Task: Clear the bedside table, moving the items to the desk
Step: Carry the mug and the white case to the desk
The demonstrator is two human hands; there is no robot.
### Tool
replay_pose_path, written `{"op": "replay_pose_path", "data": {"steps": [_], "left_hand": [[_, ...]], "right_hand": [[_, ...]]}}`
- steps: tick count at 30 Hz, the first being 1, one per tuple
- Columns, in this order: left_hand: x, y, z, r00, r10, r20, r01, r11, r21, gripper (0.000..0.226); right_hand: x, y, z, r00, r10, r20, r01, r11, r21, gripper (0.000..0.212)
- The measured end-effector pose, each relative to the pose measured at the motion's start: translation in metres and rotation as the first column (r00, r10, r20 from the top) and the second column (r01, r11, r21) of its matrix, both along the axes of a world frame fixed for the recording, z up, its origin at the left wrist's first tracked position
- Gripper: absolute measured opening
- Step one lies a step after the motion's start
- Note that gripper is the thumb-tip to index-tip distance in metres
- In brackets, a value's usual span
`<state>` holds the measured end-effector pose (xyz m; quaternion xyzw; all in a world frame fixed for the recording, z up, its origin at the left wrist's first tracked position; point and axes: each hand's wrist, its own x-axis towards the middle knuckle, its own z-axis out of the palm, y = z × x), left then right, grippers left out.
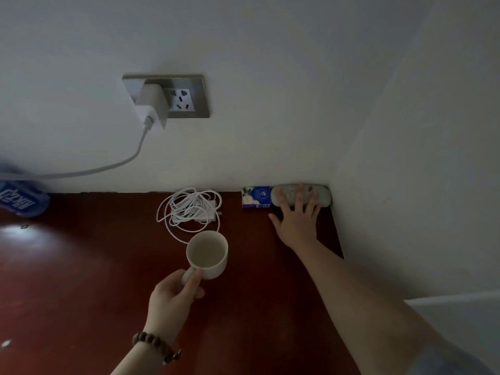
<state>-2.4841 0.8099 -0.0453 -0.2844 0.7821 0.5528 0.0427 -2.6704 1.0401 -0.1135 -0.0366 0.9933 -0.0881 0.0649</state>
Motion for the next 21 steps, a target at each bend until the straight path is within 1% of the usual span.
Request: {"op": "replay_pose_path", "data": {"steps": [3,8,12,17,21], "left_hand": [[0.004,-0.004,0.002,1.0,0.002,0.005,-0.002,1.0,0.005,0.028],[0.006,-0.013,0.01,0.999,0.051,-0.004,-0.051,0.999,-0.002,0.027],[0.005,-0.026,0.015,0.996,0.086,-0.026,-0.087,0.996,-0.022,0.028],[0.007,-0.059,0.021,0.986,0.156,-0.066,-0.157,0.988,-0.01,0.032],[0.013,-0.101,0.022,0.975,0.204,-0.09,-0.203,0.979,0.017,0.033]], "right_hand": [[0.0,0.002,0.011,0.998,0.007,0.064,-0.006,1.0,-0.012,0.069],[0.035,-0.021,0.027,1.0,0.0,-0.008,-0.001,0.987,-0.163,0.068],[0.078,-0.051,0.031,0.999,0.032,-0.013,-0.034,0.973,-0.229,0.07],[0.119,-0.094,0.036,0.996,0.087,0.007,-0.083,0.963,-0.255,0.068],[0.132,-0.15,0.039,0.991,0.134,0.028,-0.125,0.968,-0.219,0.067]]}}
